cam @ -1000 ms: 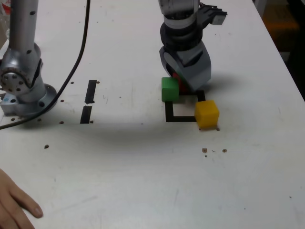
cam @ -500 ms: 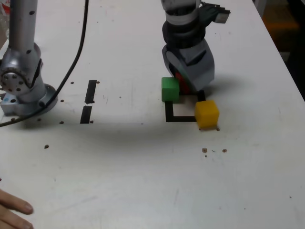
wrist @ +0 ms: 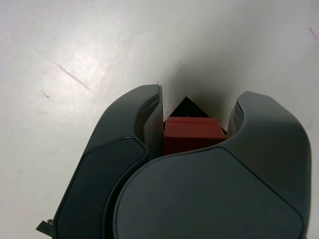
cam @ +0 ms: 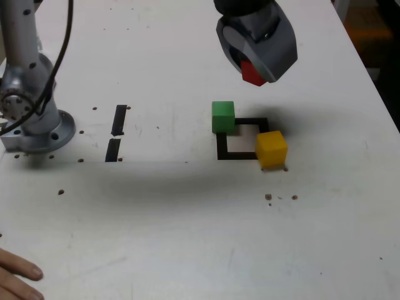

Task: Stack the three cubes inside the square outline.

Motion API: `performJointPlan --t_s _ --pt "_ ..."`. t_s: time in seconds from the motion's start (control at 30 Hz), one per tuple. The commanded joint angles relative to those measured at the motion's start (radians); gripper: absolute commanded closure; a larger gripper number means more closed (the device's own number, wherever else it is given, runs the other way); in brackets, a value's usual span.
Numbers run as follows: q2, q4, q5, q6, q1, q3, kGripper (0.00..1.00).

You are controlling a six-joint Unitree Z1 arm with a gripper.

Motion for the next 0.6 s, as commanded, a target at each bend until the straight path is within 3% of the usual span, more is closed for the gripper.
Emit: performJointPlan --t_s 0.0,0.3,0.57 --pt "-0.013 -0.001 -0.02 -0.013 -0.014 0.02 0.72" --pt "-0.039 0.0 -0.092 -0.067 -0.088 0.112 0.72" --pt "-0.075 0.024 -0.128 -0.117 -0.169 0.142 0.72"
